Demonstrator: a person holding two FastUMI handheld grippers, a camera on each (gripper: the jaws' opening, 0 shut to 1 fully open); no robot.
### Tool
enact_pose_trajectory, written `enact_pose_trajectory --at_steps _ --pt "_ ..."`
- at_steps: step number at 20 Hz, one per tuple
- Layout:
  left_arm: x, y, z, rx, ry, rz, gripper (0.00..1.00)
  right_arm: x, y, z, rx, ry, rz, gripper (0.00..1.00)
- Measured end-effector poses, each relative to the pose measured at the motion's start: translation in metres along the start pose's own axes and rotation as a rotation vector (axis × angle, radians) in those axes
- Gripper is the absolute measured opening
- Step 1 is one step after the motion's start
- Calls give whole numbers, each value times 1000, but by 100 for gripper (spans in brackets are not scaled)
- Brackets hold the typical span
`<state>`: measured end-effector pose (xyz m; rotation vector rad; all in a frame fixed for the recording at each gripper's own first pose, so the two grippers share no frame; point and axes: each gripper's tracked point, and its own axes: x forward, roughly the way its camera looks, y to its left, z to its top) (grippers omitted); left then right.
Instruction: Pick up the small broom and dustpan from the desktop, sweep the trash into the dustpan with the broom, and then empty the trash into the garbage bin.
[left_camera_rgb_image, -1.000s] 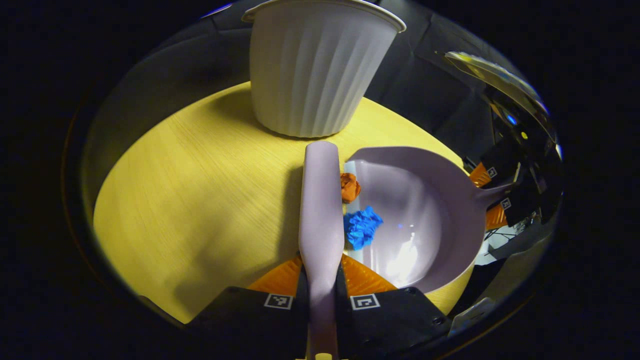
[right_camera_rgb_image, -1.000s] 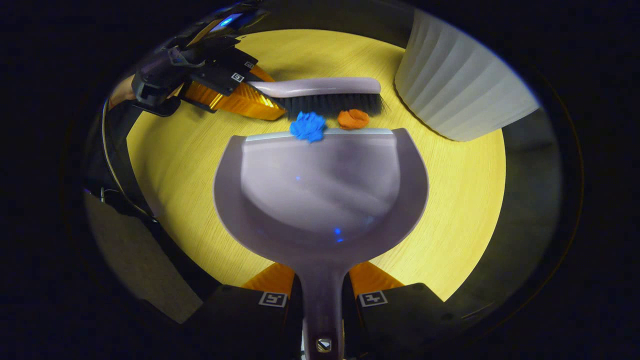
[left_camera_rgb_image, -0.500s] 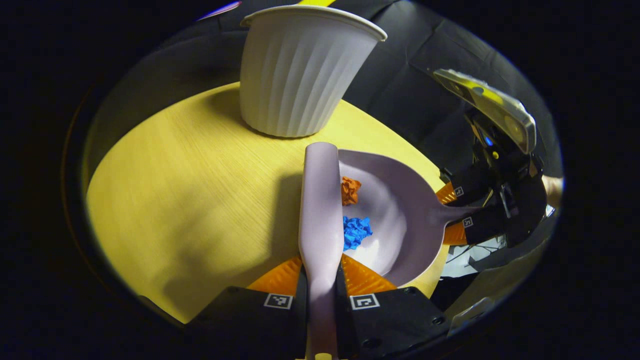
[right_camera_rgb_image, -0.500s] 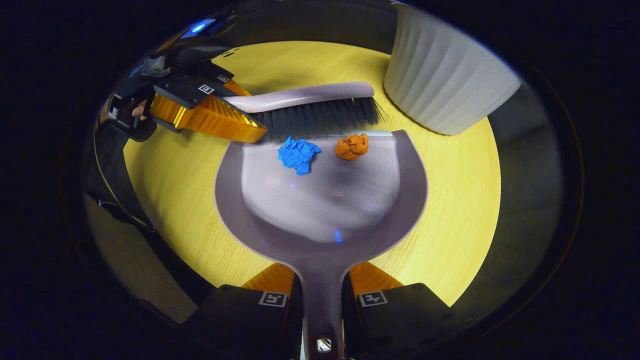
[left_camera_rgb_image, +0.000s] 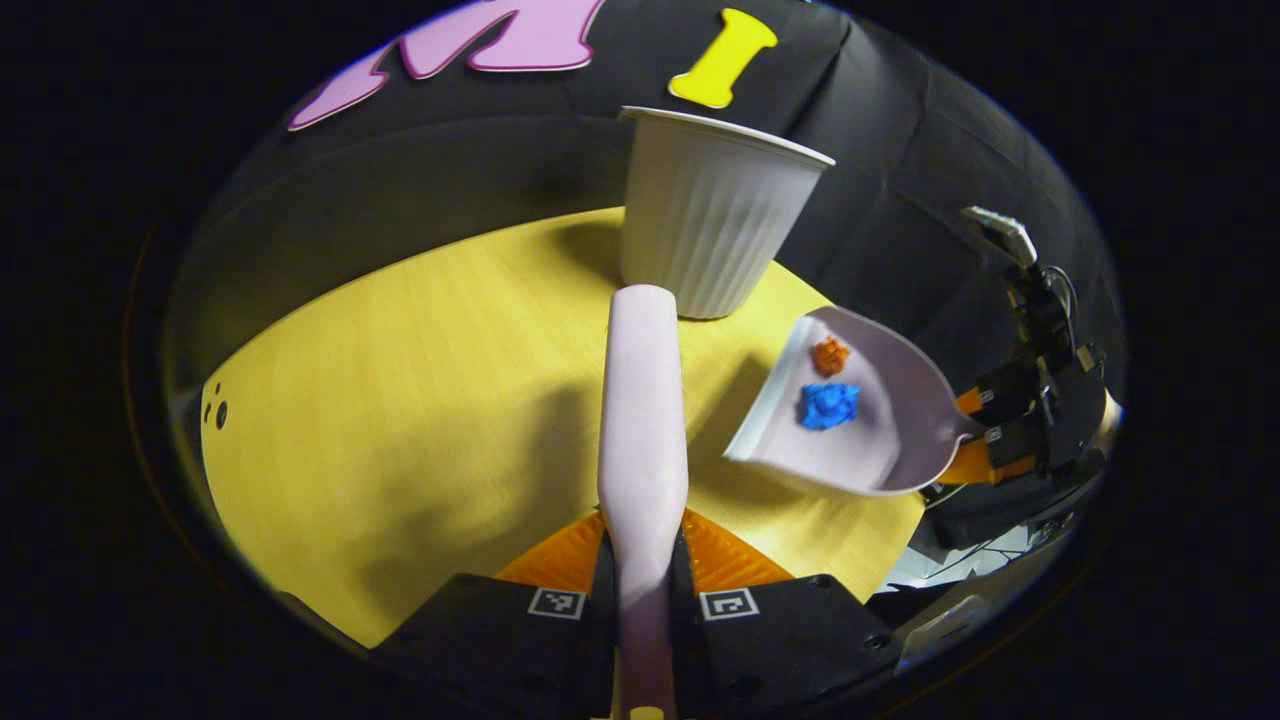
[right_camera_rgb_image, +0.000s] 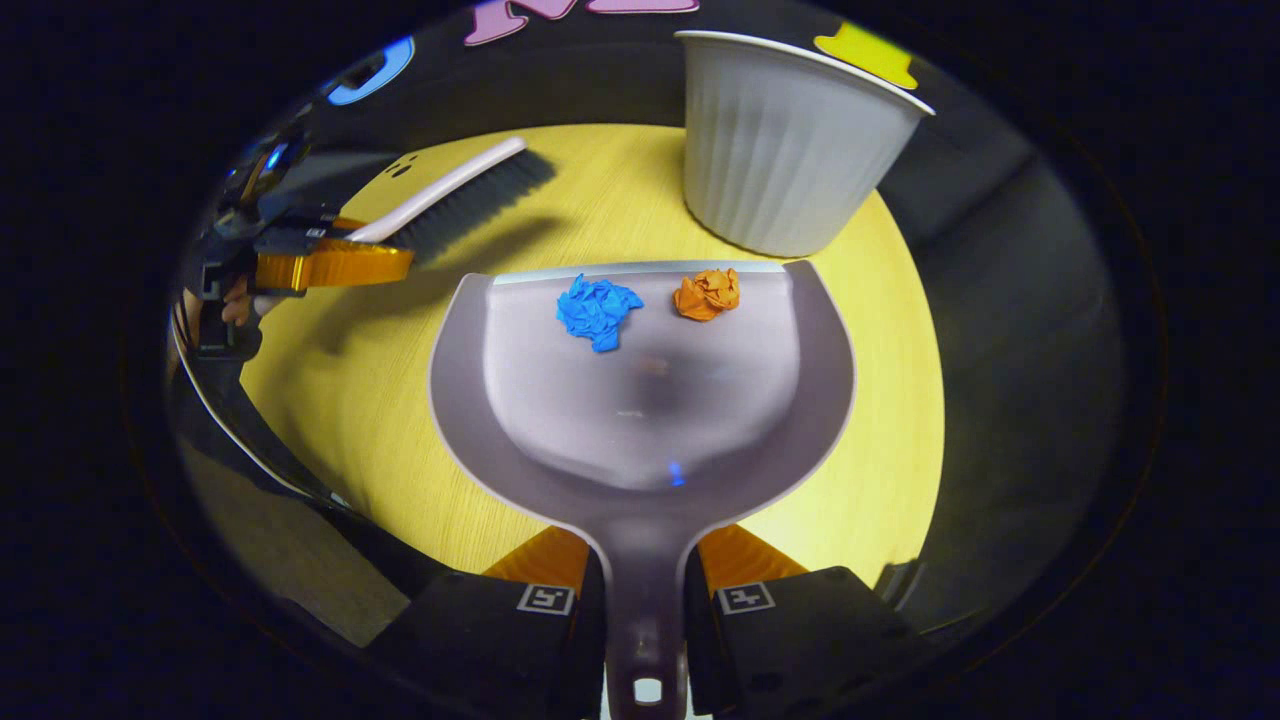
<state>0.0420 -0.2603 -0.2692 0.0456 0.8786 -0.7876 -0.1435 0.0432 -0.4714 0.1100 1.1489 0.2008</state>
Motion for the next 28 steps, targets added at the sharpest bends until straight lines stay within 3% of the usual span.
enact_pose_trajectory --at_steps 5,8,9,10,17,23,24,28 --pt "4 5 -11 -22 22 40 27 -19 -3 20 81 -44 -43 37" --pt "-4 12 -32 -45 24 31 27 -31 -12 38 121 -61 -92 37" --pt "-5 11 -39 -50 28 26 26 -31 -12 42 131 -66 -110 41" --pt "-6 10 -48 -52 32 21 26 -32 -13 46 144 -71 -123 37" --pt "-12 10 -76 -40 52 -14 26 -41 -24 68 226 -98 -171 37" --pt "-18 18 -77 -22 43 -4 27 -44 -30 63 188 -46 -251 37" --pt "-19 18 -79 -26 42 -5 27 -44 -32 60 171 -29 -267 32" --pt "-23 20 -83 -60 35 1 27 -49 -36 59 100 38 -316 37"
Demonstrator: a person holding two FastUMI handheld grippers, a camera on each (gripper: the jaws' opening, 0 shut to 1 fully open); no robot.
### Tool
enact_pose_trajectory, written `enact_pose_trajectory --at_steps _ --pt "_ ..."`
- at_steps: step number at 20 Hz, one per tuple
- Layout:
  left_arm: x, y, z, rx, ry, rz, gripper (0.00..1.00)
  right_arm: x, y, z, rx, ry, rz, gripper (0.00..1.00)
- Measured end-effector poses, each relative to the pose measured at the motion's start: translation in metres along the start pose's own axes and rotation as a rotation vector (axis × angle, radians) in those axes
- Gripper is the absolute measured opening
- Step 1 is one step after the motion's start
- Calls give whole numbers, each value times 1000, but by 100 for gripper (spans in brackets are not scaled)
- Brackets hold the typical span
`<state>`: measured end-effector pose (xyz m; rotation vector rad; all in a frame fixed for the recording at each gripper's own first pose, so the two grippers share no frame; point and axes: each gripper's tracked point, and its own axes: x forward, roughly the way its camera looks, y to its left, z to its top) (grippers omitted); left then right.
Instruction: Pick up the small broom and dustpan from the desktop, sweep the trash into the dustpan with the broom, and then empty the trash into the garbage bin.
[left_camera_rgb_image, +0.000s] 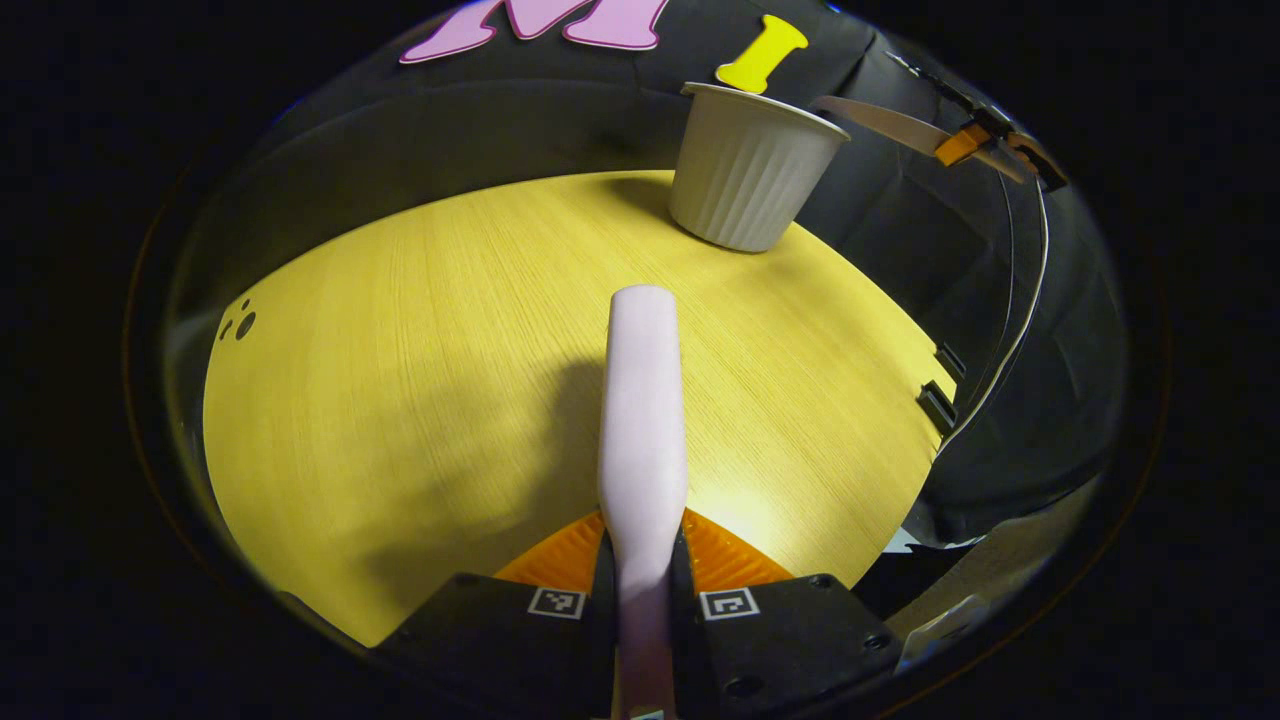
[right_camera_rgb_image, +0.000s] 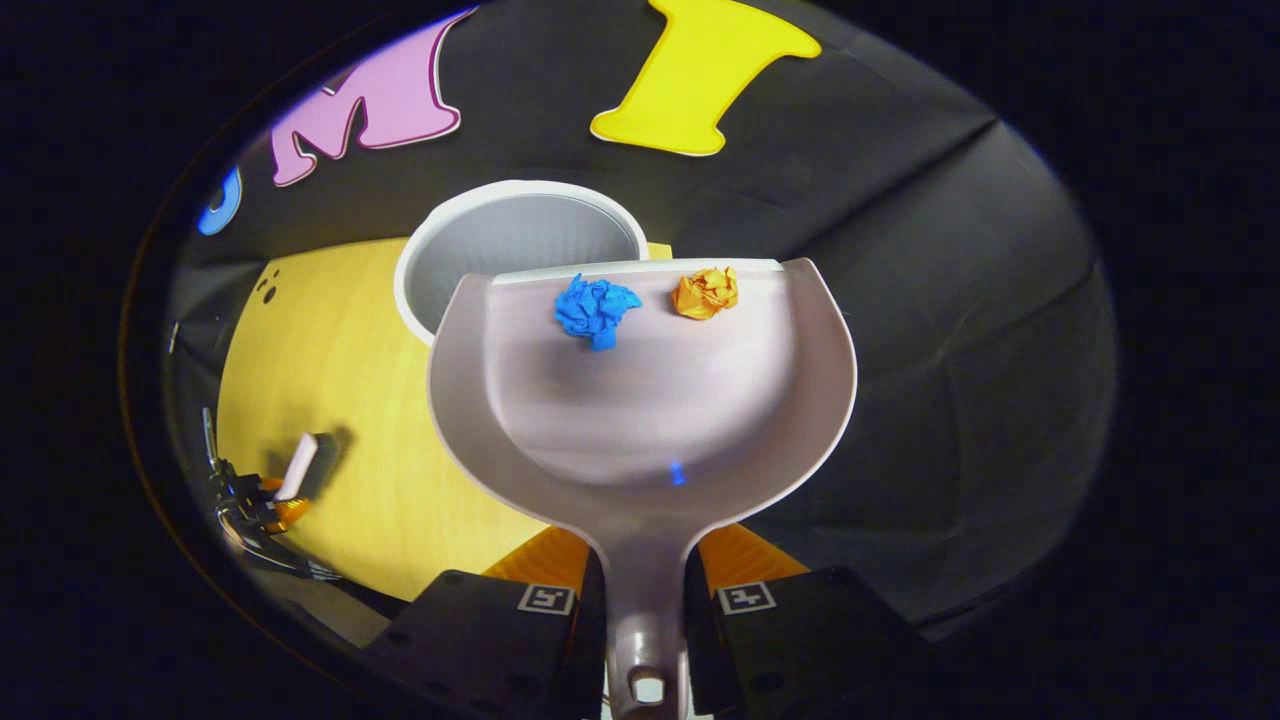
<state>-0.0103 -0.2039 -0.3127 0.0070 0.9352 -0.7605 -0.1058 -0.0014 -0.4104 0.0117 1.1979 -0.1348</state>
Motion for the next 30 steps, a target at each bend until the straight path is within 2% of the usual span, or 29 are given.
enact_pose_trajectory --at_steps 1,2,5,6,7,9,15,16,17,25,26,27,29,30 --pt "-1 1 0 -6 -2 2 26 0 -4 0 -20 12 -8 41" --pt "-2 2 -2 -11 -4 5 26 -2 -7 -1 -44 26 -19 37" --pt "-3 5 -4 -29 -8 12 26 -10 -15 1 -114 65 -47 36" --pt "-3 5 -4 -34 -9 12 27 -14 -17 2 -136 76 -55 32" --pt "-4 6 -3 -37 -10 14 27 -13 -20 2 -160 88 -69 36" --pt "-4 7 -5 -41 -11 19 26 -15 -27 3 -217 115 -105 36" --pt "-5 6 -6 -40 -12 19 27 -26 -49 22 -388 180 -183 36" --pt "-5 6 -6 -41 -12 18 27 -28 -50 25 -403 190 -186 32" --pt "-6 6 -6 -42 -12 19 28 -27 -47 25 -410 199 -182 36" --pt "-8 4 -10 -48 -16 33 27 -26 -46 30 -425 190 -171 36" --pt "-8 4 -9 -50 -17 37 27 -27 -45 30 -415 174 -165 40" --pt "-9 6 -8 -51 -21 42 28 -28 -41 29 -392 152 -149 33" --pt "-11 9 -5 -51 -25 53 27 -32 -31 25 -326 101 -95 36" --pt "-12 10 -4 -51 -27 60 26 -35 -26 24 -294 70 -67 33"
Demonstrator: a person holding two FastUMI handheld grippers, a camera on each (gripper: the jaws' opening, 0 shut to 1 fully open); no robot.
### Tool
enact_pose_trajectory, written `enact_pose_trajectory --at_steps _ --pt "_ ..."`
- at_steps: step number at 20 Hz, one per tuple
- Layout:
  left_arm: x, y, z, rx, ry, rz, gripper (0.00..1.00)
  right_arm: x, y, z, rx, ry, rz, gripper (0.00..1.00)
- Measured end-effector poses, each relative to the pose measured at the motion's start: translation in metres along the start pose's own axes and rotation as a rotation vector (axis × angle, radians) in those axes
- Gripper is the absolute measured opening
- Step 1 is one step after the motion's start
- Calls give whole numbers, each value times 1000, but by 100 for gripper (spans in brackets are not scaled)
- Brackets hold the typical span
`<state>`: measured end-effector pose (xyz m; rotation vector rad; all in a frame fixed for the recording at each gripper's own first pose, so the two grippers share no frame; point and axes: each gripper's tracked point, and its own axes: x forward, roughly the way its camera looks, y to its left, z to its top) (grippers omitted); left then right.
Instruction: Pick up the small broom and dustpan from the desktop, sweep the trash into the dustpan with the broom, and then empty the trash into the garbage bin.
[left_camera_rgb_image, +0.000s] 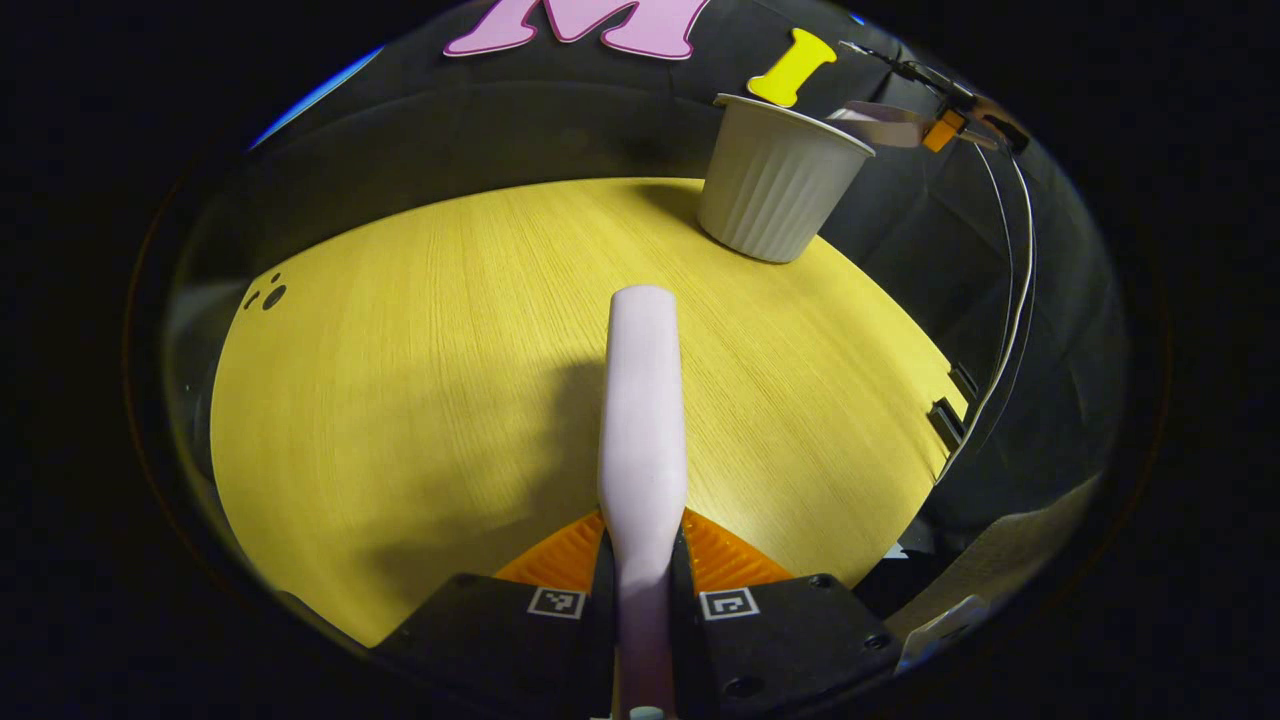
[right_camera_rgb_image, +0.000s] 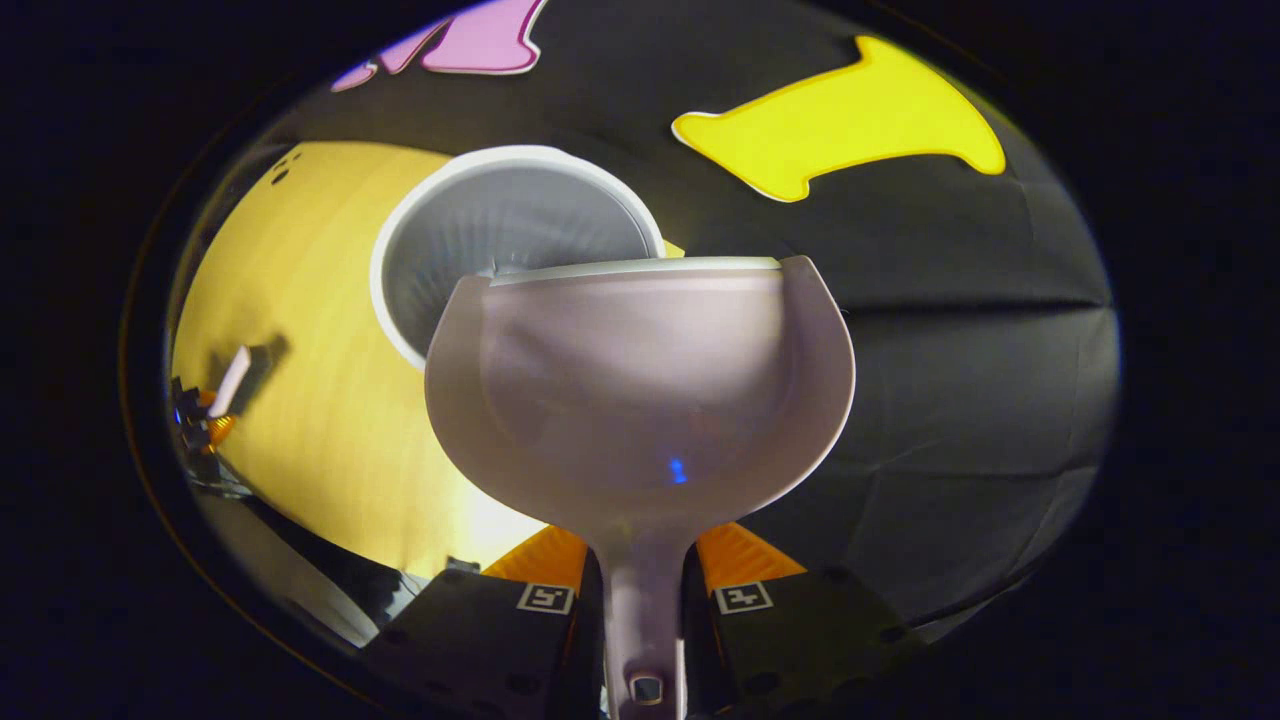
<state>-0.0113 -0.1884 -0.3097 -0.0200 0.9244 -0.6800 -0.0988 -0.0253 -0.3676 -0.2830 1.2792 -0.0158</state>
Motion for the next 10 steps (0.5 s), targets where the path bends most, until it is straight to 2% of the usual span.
enact_pose_trajectory --at_steps 1,5,10 --pt "-1 2 2 -1 -2 7 27 0 4 0 24 -30 14 36" --pt "-4 9 6 -14 -10 35 28 -16 23 -3 101 -168 61 36" --pt "-9 16 11 -6 -8 76 26 -34 78 -19 138 -291 165 36"
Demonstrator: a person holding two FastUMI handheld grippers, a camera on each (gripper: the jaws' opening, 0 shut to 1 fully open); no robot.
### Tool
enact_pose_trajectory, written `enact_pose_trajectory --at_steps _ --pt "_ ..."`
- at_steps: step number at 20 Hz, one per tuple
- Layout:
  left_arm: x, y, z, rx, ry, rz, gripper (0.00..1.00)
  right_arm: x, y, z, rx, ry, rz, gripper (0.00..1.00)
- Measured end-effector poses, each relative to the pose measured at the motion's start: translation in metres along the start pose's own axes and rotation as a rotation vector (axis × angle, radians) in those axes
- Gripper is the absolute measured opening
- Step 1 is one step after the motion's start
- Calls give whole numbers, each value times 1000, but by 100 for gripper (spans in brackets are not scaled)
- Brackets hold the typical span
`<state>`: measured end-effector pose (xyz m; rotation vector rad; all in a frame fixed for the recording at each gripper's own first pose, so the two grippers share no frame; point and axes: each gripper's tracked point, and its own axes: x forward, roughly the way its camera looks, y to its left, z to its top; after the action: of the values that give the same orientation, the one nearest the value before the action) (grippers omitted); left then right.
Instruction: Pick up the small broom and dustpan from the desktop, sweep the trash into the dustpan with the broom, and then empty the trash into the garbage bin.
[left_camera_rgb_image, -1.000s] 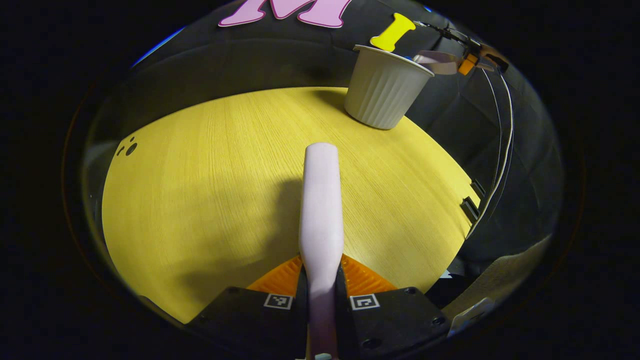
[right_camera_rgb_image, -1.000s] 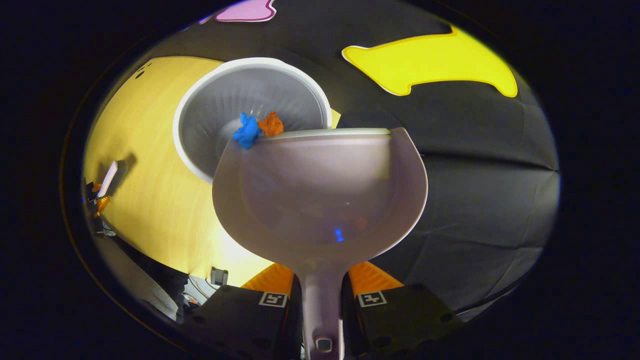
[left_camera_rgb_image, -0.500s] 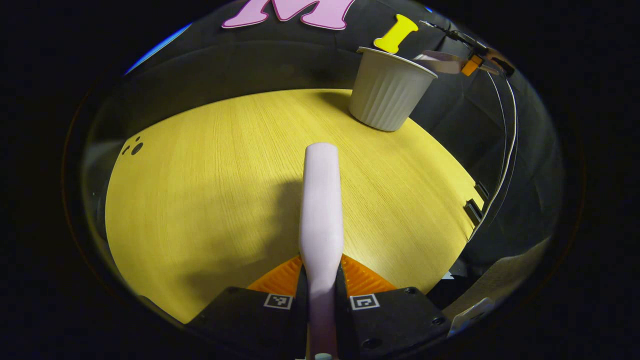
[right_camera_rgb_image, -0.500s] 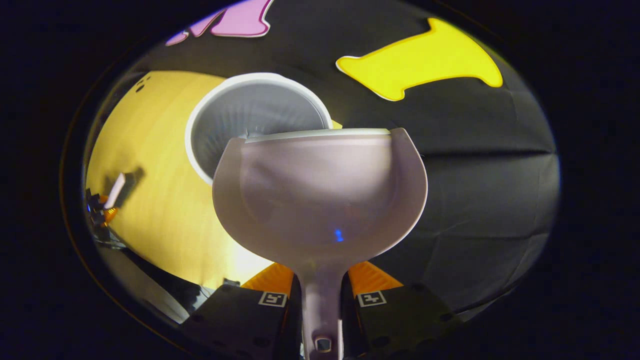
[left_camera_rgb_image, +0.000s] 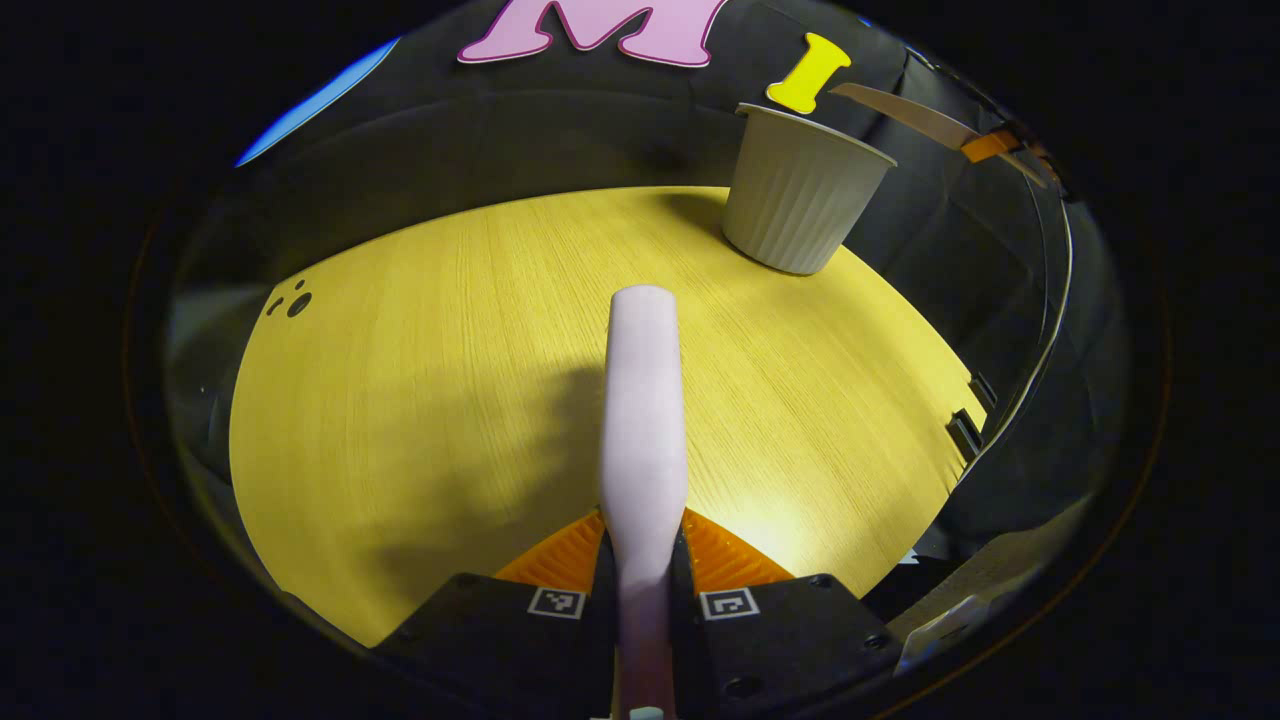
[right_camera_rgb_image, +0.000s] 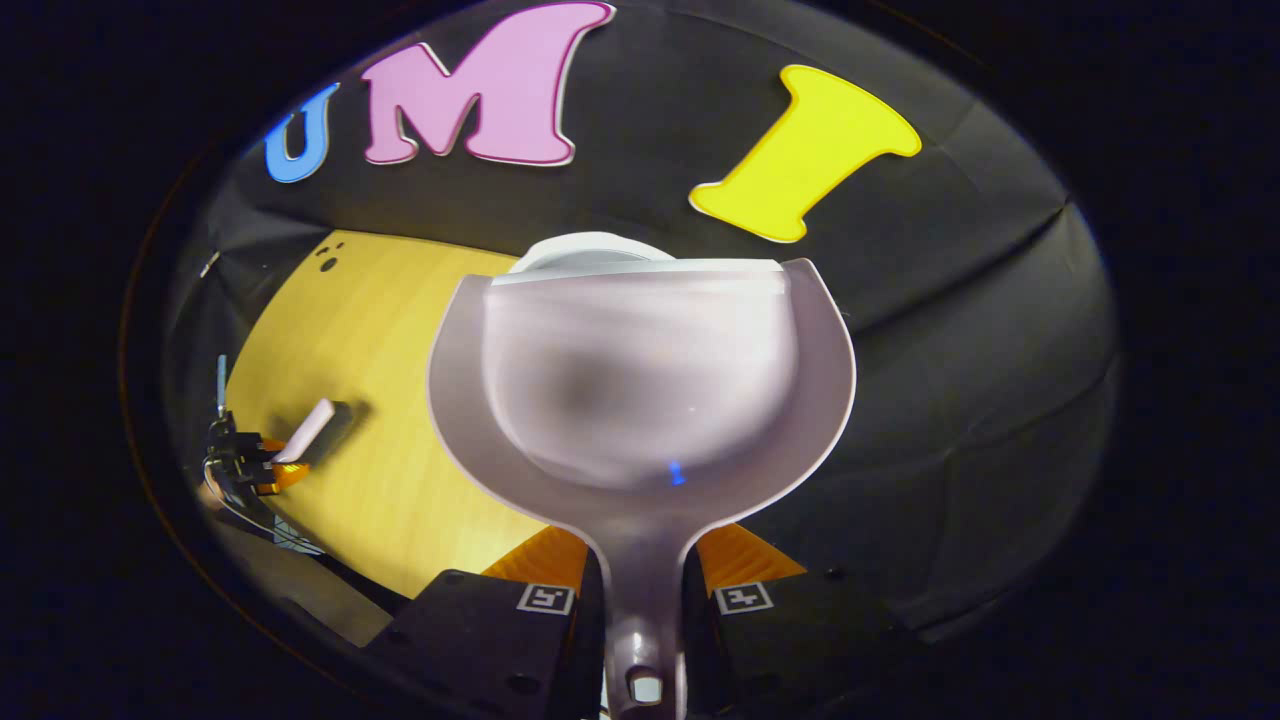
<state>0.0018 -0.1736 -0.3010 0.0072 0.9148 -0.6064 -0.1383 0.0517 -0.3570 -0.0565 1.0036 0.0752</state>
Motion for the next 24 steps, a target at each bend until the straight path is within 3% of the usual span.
enact_pose_trajectory --at_steps 7,8,13,16,18,22,23,24 --pt "-8 14 3 17 6 68 27 5 87 -51 9 -22 164 33" --pt "-8 16 2 13 8 75 27 7 99 -61 3 -20 175 36" --pt "-8 27 -3 -16 23 113 27 30 166 -118 0 60 263 36" --pt "-4 35 -9 -17 42 145 27 61 183 -153 -7 116 265 40" --pt "-1 43 -13 -19 51 167 27 83 192 -174 -6 149 269 36" --pt "8 51 -17 -42 66 196 27 108 194 -196 -30 189 250 40" --pt "10 54 -19 -43 69 206 27 112 195 -200 -30 198 244 36" --pt "11 56 -18 -41 69 212 27 116 197 -202 -26 203 240 40"
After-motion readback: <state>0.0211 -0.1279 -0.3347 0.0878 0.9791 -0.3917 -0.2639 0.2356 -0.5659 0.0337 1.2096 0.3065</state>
